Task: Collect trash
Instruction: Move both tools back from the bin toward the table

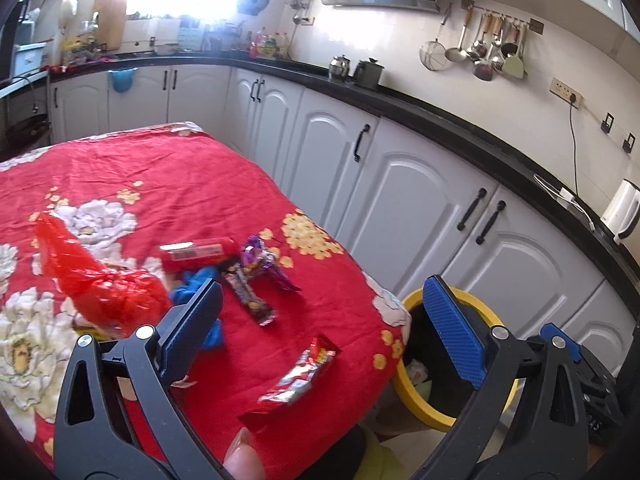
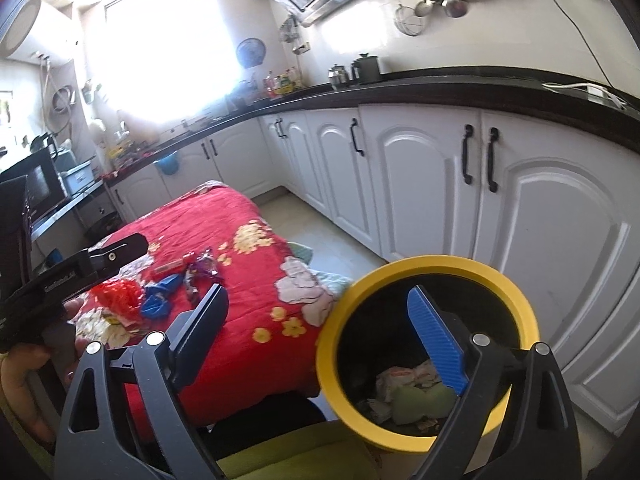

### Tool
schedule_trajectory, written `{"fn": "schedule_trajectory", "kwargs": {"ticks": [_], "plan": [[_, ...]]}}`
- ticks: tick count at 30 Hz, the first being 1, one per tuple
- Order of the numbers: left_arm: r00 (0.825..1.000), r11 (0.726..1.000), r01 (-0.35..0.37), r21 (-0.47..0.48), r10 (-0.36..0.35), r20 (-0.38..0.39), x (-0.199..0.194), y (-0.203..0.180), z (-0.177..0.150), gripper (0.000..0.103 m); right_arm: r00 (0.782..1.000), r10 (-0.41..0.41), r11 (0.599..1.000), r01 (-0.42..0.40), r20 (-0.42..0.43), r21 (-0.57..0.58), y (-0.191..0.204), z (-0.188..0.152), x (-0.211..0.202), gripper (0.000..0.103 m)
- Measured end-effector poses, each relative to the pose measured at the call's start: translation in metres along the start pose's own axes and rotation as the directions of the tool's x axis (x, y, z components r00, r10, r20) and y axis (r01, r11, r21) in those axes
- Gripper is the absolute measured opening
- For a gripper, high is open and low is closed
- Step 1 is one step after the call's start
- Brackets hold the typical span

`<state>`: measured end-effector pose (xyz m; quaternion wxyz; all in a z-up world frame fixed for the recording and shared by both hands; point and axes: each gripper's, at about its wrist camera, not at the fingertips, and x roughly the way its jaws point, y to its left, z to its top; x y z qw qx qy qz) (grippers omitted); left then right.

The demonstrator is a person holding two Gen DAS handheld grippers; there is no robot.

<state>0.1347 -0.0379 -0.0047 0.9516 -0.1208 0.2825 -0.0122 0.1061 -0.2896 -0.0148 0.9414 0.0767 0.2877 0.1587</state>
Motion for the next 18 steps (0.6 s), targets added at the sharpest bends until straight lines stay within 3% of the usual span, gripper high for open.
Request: {"fn": "schedule_trajectory", "kwargs": {"ticks": [18], "plan": [[0.990, 0.991, -0.110, -0.077, 0.116, 0.081, -0.022, 0.056, 0.009, 0.092, 0.991, 0.118, 0.987, -0.124, -0.059, -0.104, 0.082, -0.002, 0.024, 0.089]]}}
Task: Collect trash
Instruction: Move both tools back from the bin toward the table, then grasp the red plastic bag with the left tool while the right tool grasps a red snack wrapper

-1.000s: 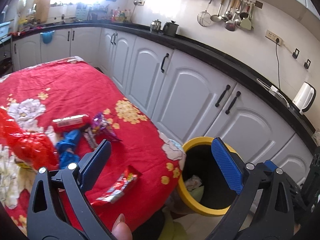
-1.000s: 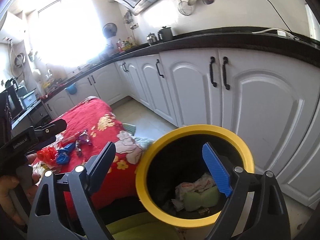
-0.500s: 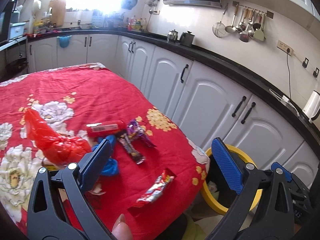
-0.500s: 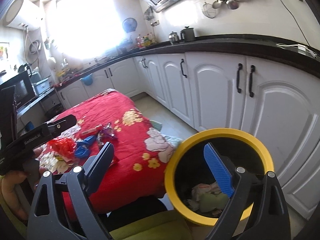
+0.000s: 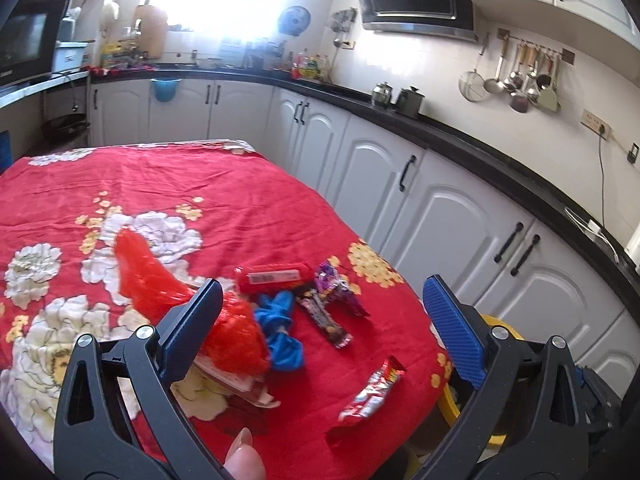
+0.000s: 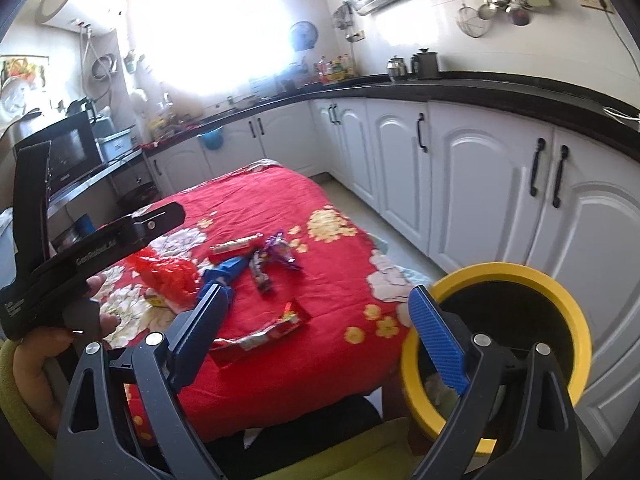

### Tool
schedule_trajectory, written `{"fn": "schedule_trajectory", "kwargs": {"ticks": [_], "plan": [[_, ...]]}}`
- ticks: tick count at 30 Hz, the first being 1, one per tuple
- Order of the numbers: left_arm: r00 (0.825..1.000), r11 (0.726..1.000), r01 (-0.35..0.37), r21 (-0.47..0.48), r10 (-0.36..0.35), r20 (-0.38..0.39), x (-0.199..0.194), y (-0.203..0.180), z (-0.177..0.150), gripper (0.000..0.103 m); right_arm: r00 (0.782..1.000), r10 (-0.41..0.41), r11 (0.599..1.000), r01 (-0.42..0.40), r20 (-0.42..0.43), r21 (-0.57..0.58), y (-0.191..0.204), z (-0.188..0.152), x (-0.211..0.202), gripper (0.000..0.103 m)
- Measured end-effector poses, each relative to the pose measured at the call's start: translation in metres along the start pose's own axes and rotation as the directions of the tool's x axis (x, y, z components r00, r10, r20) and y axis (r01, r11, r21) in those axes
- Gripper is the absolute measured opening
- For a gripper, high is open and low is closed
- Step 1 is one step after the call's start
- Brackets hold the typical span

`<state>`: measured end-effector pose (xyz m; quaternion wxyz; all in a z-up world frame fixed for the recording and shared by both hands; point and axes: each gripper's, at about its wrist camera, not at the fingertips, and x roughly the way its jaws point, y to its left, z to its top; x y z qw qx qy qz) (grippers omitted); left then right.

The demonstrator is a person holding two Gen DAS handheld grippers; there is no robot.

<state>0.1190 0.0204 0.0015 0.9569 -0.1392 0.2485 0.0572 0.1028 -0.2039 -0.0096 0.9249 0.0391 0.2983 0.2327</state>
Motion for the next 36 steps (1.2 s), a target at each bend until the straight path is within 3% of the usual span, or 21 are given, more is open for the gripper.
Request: {"fn": "schedule_trajectory", "kwargs": {"ticks": [14, 24, 29, 36], "plan": [[0.993, 0.986, -0.112, -0.122, 0.116, 0.025, 0.002, 0.058, 0.008, 0.092, 0.989, 0.054, 0.998, -0.055, -0.134, -0.007, 0.034, -0.011, 0.049, 0.089], [0.984, 0.966, -0.177, -0.187, 0.177, -0.018, 0.016, 0.092, 0.002, 0.092, 0.975, 0.058, 0.998, -0.060, -0.215, -0.003, 0.041, -0.019, 0.080, 0.089], [0.981, 0.954, -0.192, -0.229, 0.188, -0.038, 0.022, 0.111, -0.001, 0.092, 0.968, 0.056, 0.998, -0.056, -0.244, 0.005, 0.040, -0.021, 0.094, 0.089], [0.988, 0.947, -0.155, -0.280, 0.148, -0.046, 0.028, 0.133, -0.001, 0.092, 0.955, 0.066, 0.998, -0.057, -0.288, 0.041, 0.035, -0.024, 0.114, 0.089]]}}
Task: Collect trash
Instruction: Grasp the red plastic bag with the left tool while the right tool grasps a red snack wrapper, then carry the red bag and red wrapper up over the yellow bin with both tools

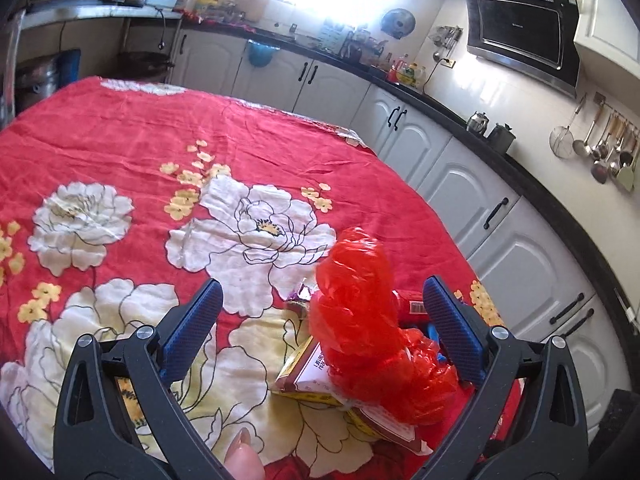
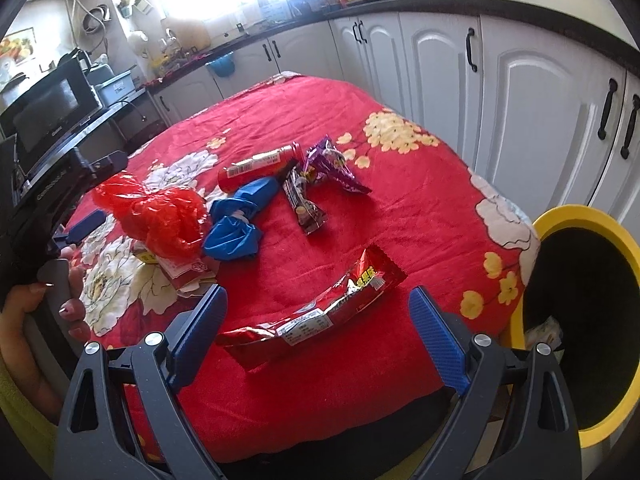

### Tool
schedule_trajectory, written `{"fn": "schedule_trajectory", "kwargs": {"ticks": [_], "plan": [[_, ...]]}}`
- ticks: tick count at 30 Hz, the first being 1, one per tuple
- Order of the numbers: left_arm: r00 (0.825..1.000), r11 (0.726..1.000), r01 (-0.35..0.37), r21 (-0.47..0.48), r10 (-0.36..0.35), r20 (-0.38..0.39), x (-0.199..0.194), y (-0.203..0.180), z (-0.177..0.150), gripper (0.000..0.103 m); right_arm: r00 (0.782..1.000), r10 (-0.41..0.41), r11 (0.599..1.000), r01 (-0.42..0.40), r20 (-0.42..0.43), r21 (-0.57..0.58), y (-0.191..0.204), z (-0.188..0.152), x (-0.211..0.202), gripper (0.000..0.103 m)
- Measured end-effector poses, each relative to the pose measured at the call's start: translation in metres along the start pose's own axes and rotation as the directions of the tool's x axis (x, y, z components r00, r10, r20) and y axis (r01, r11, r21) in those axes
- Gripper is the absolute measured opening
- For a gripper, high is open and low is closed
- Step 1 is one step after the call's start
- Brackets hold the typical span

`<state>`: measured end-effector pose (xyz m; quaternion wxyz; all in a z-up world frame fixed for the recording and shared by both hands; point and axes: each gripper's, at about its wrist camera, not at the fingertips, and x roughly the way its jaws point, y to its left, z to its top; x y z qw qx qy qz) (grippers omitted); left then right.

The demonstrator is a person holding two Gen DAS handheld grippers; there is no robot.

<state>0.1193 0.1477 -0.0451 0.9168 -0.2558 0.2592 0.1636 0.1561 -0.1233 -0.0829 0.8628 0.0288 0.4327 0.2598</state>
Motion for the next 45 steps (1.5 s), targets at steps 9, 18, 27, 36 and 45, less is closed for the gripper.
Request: {"fn": "schedule_trajectory", "kwargs": {"ticks": [9, 18, 27, 36, 45], "plan": [[0.997, 0.997, 0.059, 0.048, -0.057, -0.050, 0.005, -0.014, -0.009, 0.066, 0.999, 0.020, 0.999, -0.019, -0.047, 0.027, 0.000, 0.001, 0.019, 0.071], [0.993, 0.991, 0.095, 0.097, -0.088, -0.075, 0.005, -0.026, -0.013, 0.028, 0.998, 0.028, 0.998, -0.031, -0.055, -0.046, 0.011, -0.004, 0.023, 0.035], [0.989, 0.982, 0.136, 0.128, -0.128, -0.069, -0.002, -0.036, -0.010, 0.011, 0.998, 0.051, 0.997, -0.053, -0.030, -0.065, 0.010, -0.007, 0.019, 0.017], [0.985, 0.970, 0.173, 0.170, -0.172, -0.015, -0.026, -0.053, -0.001, 0.010, 0.997, 0.072, 0.996, -0.070, 0.030, -0.063, 0.009, -0.004, -0.004, 0.017], [0.978, 0.952, 0.203, 0.227, -0.208, -0.004, -0.038, -0.074, -0.007, 0.010, 0.993, 0.060, 0.997, -0.054, 0.107, -0.053, -0.001, 0.002, -0.034, 0.017]]}}
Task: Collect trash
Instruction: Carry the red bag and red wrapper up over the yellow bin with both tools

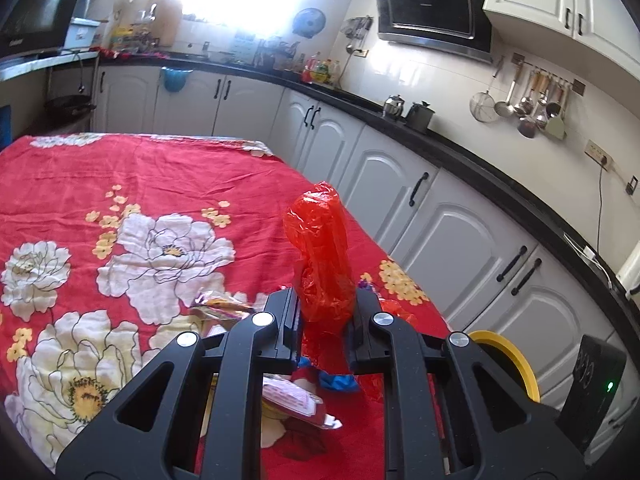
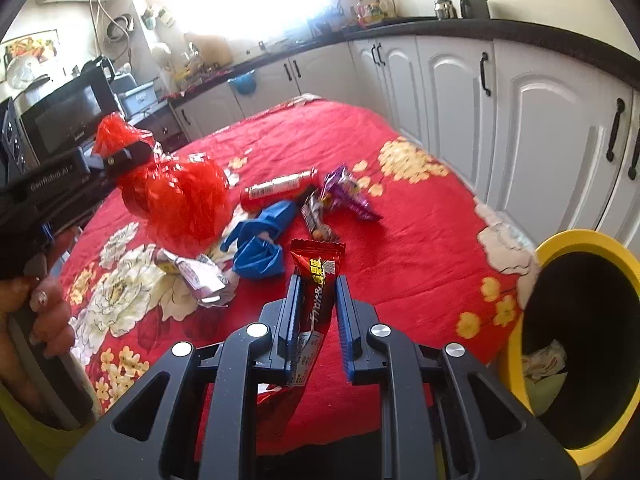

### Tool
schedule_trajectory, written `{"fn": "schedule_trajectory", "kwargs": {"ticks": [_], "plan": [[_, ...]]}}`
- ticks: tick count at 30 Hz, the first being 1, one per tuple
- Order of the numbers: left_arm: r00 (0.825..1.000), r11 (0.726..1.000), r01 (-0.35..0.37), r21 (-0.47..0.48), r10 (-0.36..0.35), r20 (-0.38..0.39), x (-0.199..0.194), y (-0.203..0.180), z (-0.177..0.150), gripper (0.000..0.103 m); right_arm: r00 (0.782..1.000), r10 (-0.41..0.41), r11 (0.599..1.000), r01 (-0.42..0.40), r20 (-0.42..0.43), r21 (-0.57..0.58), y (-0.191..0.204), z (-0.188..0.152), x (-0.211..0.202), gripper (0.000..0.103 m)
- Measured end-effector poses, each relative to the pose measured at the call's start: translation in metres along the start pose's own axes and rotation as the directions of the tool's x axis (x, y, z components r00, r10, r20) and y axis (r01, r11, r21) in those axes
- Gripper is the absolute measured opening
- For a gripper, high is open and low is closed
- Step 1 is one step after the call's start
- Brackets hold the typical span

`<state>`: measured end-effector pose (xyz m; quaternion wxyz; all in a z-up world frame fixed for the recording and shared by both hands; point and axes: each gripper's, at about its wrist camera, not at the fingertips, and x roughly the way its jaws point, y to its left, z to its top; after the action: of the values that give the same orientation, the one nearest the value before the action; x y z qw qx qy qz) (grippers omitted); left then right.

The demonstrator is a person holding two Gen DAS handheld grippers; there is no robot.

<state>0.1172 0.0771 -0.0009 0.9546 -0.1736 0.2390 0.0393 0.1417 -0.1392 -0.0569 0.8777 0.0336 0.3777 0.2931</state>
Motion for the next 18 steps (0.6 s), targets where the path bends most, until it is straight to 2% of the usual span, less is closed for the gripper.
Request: {"fn": "schedule_trajectory", "kwargs": {"ticks": [18], "plan": [[0.997, 0.990, 0.080, 0.114, -0.080, -0.007, -0.005, -0.058, -0.011, 0.010, 0.992, -0.049, 0.998, 0.043, 0.115, 0.055, -0.038, 0.012, -0.053, 0.017]]}}
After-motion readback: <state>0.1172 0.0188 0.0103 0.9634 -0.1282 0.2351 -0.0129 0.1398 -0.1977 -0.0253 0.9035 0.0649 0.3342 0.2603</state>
